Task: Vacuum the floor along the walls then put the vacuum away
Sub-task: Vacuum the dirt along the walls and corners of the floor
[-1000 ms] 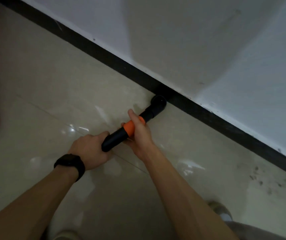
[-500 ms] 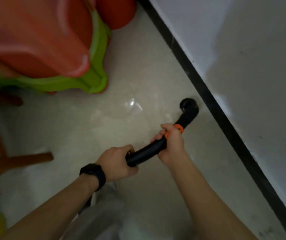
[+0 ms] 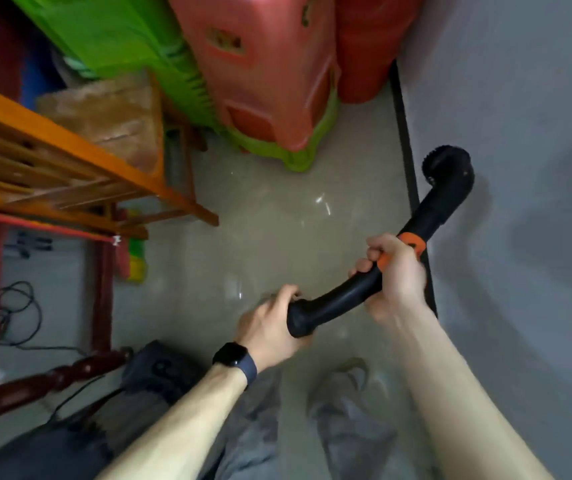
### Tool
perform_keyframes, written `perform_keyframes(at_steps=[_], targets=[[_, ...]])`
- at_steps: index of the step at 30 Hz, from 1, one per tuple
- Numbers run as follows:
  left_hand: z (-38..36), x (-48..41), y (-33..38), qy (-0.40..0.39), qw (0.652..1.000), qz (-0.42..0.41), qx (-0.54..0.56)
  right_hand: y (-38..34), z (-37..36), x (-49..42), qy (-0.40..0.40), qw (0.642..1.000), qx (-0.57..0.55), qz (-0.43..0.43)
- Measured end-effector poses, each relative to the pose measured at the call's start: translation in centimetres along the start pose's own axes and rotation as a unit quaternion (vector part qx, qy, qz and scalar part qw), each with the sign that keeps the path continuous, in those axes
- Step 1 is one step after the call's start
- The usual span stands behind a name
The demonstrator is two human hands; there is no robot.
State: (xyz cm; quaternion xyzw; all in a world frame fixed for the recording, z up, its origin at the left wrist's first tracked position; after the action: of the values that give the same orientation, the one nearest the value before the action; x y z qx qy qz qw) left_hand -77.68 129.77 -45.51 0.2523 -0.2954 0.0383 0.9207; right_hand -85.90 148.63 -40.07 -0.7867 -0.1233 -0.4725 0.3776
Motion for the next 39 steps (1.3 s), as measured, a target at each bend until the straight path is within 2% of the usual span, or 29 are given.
perform_keyframes(at_steps=[4,9,12,15,18,21,25,28,34,37,39], targets=[[2.6,10.0,1.3,0.022,0.999,-0.022,-0.029,-0.5,-0.1,11.0,0.023,0.999,0.021,0.042],[2.8,17.9,0.9,-0.011,0.999,-0.027,-0.037,0.3,1.0,22.3,0.043,0.989,0.071,0.121],[2.7,20.9,0.1,0.001,1.000,-0.021,0.003,0.1,3.5,28.1,0.052,0.987,0.028,0.149],[2.8,23.7,0.2,0.006,0.998,-0.065,0.025,-0.1,7.8,34.4,0.060,0.979,-0.021,0.191],[2.7,26.2,0.8,-0.005,0.987,-0.148,-0.062,1.4,12.5,40.4,0.071,0.965,-0.041,0.250],[2.1,28.8,1.3,-0.006,0.960,-0.223,-0.171,4.5,17.3,44.5,0.115,0.950,-0.079,0.279],[0.5,32.4,1.7,-0.062,0.919,-0.280,-0.271,10.3,24.5,48.0,0.153,0.933,-0.209,0.250],[-1.0,34.9,2.4,-0.098,0.901,-0.261,-0.333,15.7,29.6,49.3,0.184,0.912,-0.317,0.185],[-8.0,40.6,3.4,-0.201,0.866,-0.246,-0.386,24.9,38.8,50.6,0.234,0.847,-0.475,0.053],[-12.4,43.9,3.5,-0.228,0.851,-0.271,-0.388,27.8,42.7,50.8,0.258,0.808,-0.528,0.035],[-14.9,45.7,3.8,-0.237,0.852,-0.282,-0.371,28.9,44.5,50.6,0.264,0.798,-0.541,0.038]])
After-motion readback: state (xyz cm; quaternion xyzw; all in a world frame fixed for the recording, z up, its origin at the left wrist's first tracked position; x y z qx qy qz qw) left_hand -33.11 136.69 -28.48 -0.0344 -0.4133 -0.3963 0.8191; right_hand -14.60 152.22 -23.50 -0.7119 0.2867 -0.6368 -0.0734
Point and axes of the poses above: each hand's wrist, its own x-axis away from the middle knuckle, its own z-axis out of the back of the hand, y = z × x, the point moved 2 cm from there along -x, towards the middle knuckle, and after that the axes turned 2 degrees about -x, right-handed, at the moved point
